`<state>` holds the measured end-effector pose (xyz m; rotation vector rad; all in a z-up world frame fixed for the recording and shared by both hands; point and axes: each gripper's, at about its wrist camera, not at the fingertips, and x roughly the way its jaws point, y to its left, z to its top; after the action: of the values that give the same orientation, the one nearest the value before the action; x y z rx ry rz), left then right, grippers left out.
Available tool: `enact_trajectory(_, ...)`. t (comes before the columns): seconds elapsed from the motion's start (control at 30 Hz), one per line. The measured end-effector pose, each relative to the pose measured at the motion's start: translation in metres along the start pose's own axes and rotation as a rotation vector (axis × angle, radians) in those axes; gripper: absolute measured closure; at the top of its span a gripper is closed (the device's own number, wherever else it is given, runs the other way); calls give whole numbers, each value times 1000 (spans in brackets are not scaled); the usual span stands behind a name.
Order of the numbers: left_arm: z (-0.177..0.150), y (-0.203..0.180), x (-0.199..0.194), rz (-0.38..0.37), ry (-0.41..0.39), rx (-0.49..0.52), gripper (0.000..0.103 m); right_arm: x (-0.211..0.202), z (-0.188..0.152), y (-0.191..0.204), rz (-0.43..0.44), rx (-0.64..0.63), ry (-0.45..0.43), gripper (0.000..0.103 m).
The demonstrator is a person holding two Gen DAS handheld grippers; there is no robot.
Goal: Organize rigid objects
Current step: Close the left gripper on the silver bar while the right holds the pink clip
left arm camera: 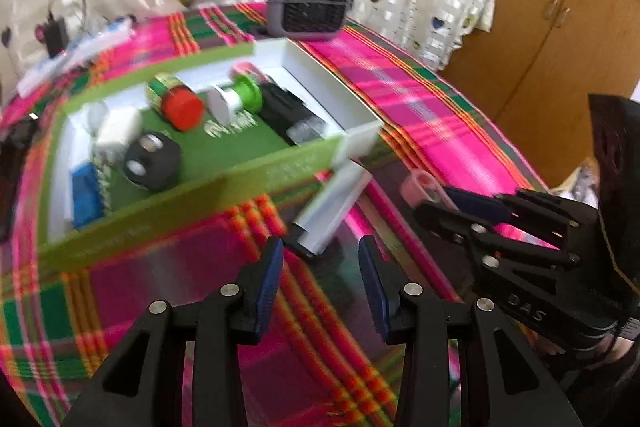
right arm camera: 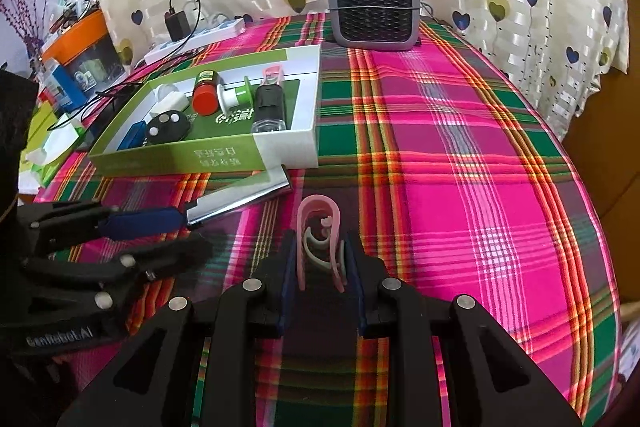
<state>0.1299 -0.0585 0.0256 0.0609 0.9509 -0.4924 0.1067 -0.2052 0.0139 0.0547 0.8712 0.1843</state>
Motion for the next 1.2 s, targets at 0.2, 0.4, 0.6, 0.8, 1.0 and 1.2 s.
enact_trajectory(0.2, 15, 3, 9, 17, 1, 14, 65, 1, 1, -4, 0, 1, 2, 78)
enact_trajectory(0.4, 19, -5, 25, -3, 46, 54, 65, 3, 2, -9, 3, 10, 6, 78)
enact_trajectory(0.6, 25, -13, 32, -1, 45, 71, 65, 6, 4, -12, 7, 8, 12, 78)
enact_trajectory(0.8, 26, -16, 34, -5, 41, 80, 65, 7, 5, -15, 12, 6, 13, 78)
enact_trajectory(1.0, 22, -23, 33, 33, 32, 112, 66, 9, 7, -14, 9, -4, 12, 78)
enact_trajectory(1.2, 21, -22, 32, 40, 26, 111, 66, 10, 7, -15, 13, -4, 11, 78)
